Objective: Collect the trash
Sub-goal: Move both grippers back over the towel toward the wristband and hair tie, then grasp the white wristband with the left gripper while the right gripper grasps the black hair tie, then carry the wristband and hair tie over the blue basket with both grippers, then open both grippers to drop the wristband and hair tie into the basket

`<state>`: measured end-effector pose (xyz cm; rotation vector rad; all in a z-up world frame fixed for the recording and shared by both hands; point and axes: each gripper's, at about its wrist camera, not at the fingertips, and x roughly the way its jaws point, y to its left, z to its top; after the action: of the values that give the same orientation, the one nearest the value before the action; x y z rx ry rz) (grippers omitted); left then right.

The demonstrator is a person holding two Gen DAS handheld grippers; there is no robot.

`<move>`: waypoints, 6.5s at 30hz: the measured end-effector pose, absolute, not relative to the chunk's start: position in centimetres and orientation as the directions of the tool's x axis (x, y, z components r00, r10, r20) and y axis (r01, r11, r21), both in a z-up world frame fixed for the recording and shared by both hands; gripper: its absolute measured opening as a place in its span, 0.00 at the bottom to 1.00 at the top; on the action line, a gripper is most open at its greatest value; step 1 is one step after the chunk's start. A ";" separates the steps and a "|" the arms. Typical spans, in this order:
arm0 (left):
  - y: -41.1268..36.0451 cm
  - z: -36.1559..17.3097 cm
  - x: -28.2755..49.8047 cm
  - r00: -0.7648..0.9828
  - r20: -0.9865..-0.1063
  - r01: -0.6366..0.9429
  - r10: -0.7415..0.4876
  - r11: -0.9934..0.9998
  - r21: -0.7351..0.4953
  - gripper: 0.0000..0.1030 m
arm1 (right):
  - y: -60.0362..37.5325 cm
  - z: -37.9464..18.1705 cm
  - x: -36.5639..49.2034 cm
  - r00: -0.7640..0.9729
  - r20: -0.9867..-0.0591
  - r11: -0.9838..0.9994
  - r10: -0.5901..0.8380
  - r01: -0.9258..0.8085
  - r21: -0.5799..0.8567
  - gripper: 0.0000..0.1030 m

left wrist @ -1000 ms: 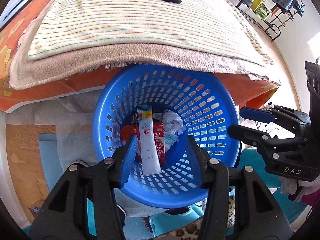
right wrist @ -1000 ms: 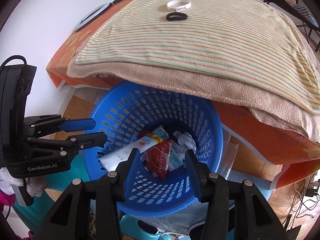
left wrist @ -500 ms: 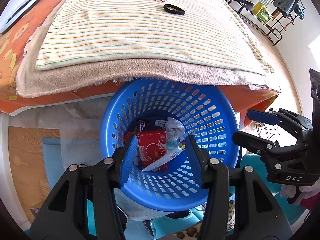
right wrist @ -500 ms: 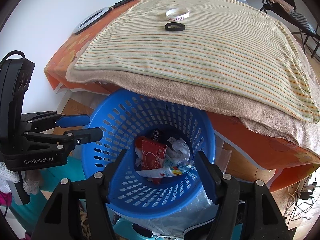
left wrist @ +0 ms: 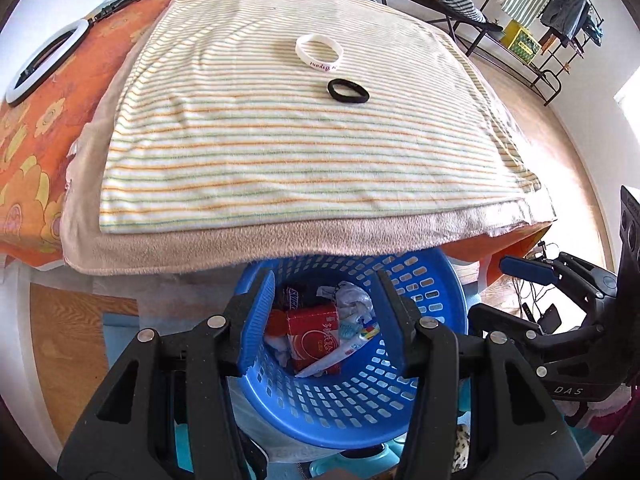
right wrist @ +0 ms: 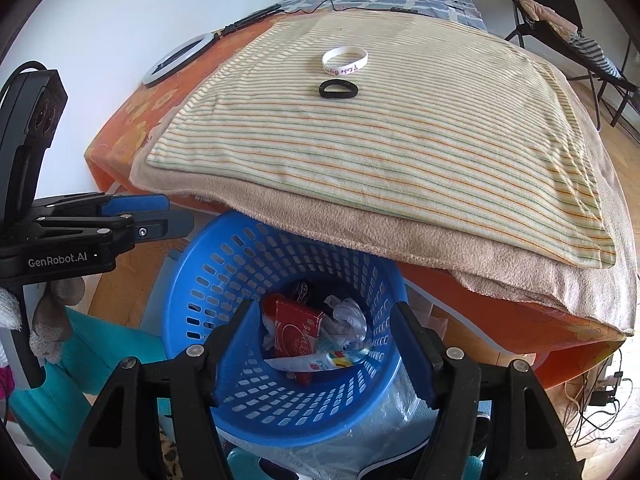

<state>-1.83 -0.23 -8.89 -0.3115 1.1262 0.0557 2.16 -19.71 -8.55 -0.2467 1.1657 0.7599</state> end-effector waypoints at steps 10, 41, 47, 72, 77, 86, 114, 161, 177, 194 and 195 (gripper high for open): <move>2.0 -6.5 2.2 0.486 -0.870 -0.206 -0.087 0.956 -0.211 0.50 | -20.1 -5.1 5.5 0.250 -0.844 0.739 0.475 -0.633 0.229 0.87; 6.7 -11.0 22.1 0.437 -0.883 -0.294 -0.171 0.901 -0.320 0.73 | -13.8 -7.3 13.6 0.238 -0.816 0.695 0.527 -0.674 0.252 0.80; 5.4 -12.2 23.6 0.403 -0.909 -0.283 -0.105 0.930 -0.233 0.73 | -12.6 -7.9 14.2 0.222 -0.819 0.676 0.529 -0.694 0.248 0.80; 6.2 -12.2 24.1 0.458 -0.882 -0.256 -0.112 0.933 -0.251 0.06 | -7.4 -10.6 15.9 0.271 -0.839 0.677 0.472 -0.721 0.147 0.64; 6.1 -11.7 24.0 0.469 -0.875 -0.239 -0.117 0.937 -0.254 0.06 | -6.6 -11.0 15.5 0.307 -0.842 0.663 0.444 -0.744 0.078 0.48; 6.4 -11.7 23.9 0.464 -0.879 -0.275 -0.112 0.925 -0.262 0.18 | -8.8 -10.5 17.1 0.296 -0.833 0.699 0.468 -0.700 0.144 0.08; 1.2 -12.3 25.4 0.435 -0.898 -0.191 -0.070 0.967 -0.169 0.54 | -15.5 -8.4 19.6 0.361 -0.820 0.778 0.445 -0.609 0.155 0.07; 0.2 -3.6 5.1 0.568 -0.802 -0.066 -0.185 0.961 -0.269 0.03 | -19.4 -2.9 8.1 0.321 -0.776 0.722 0.543 -0.651 0.236 0.07; -2.1 -8.3 -3.1 0.494 -0.851 -0.051 -0.176 0.972 -0.231 0.03 | -21.1 -6.1 2.9 0.237 -0.806 0.706 0.543 -0.648 0.285 0.07; -3.5 -12.9 -5.3 0.396 -0.899 -0.041 -0.187 0.974 -0.221 0.03 | -20.2 -9.5 0.7 0.161 -0.837 0.696 0.524 -0.648 0.311 0.10; -3.5 -12.9 -5.3 0.396 -0.899 -0.042 -0.187 0.974 -0.221 0.03 | -20.1 -9.6 0.7 0.160 -0.837 0.696 0.524 -0.647 0.312 0.11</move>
<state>-5.26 -3.47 -12.92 -0.2219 1.1628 -0.0929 0.69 -20.11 -9.59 -0.1292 1.1348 0.8398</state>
